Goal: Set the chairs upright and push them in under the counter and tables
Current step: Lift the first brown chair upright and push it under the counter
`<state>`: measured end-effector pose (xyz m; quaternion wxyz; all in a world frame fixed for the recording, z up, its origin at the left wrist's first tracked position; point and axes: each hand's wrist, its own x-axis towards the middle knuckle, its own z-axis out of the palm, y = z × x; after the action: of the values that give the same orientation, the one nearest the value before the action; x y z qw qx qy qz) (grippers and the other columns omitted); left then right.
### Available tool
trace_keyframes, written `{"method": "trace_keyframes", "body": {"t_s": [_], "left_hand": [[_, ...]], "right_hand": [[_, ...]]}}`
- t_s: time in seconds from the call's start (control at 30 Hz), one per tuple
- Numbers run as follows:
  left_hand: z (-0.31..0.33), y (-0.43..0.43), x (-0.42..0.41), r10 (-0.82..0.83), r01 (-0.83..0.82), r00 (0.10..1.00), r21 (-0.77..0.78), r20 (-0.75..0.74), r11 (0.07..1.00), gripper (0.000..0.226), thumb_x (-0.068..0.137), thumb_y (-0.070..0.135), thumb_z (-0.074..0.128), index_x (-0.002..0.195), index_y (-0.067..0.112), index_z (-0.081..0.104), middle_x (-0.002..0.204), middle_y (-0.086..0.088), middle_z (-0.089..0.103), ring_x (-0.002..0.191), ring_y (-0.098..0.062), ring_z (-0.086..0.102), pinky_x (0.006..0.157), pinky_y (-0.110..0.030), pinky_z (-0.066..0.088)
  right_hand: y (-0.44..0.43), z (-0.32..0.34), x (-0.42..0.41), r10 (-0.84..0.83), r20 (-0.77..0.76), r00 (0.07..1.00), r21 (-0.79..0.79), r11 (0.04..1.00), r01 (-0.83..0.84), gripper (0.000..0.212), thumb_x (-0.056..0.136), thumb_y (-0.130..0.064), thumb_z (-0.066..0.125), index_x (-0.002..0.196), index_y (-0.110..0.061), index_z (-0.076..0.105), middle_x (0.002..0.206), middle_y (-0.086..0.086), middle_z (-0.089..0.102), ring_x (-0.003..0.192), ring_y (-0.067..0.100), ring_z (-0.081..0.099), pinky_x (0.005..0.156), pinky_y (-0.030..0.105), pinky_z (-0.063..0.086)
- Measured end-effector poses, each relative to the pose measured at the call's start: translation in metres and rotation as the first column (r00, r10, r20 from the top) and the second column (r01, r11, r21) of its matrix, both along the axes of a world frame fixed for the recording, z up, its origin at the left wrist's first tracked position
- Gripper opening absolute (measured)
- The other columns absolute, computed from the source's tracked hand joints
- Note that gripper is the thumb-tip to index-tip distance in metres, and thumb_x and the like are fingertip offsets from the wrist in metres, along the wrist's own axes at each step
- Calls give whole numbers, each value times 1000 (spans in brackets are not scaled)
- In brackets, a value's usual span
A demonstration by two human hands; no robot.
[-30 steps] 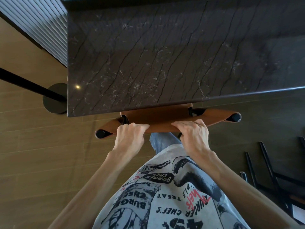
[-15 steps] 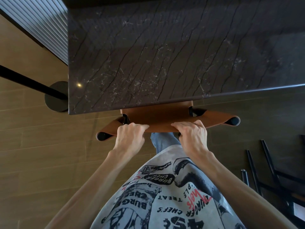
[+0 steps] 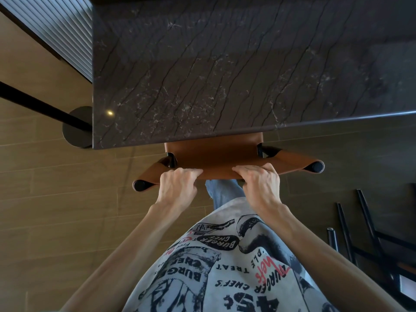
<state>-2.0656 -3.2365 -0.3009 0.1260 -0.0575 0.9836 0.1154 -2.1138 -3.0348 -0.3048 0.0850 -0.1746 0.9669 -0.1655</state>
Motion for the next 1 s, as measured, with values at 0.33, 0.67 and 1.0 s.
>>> {"method": "trace_keyframes", "body": {"t_s": [0.33, 0.67, 1.0], "left_hand": [[6, -4, -3, -56, 56, 998, -8, -4, 998, 54, 77, -1, 56, 122, 27, 68, 109, 2, 74, 91, -22, 69, 66, -31, 48], [12, -11, -2, -55, 55, 997, -10, 46, 998, 57, 76, -1, 56, 124, 28, 67, 112, 0, 73, 95, -23, 69, 71, -33, 51], [16, -14, -6, -47, 47, 998, -5, 37, 999, 50, 81, 2, 59, 122, 28, 68, 112, 3, 72, 92, -22, 70, 68, -32, 50]], "right_hand": [[0, -1, 5, -33, 6, 999, -20, 999, 33, 40, 65, 5, 77, 98, -19, 77, 91, -4, 76, 82, 12, 71, 73, 30, 44], [-6, 0, 10, -16, 34, 999, 3, 1000, 16, 44, 67, 6, 72, 104, -19, 74, 97, -6, 75, 89, 11, 70, 74, 22, 30], [-11, 5, 6, -24, 0, 1000, -11, 1000, 24, 43, 66, 8, 71, 99, -19, 75, 91, -6, 76, 84, 12, 70, 74, 24, 32]]}}
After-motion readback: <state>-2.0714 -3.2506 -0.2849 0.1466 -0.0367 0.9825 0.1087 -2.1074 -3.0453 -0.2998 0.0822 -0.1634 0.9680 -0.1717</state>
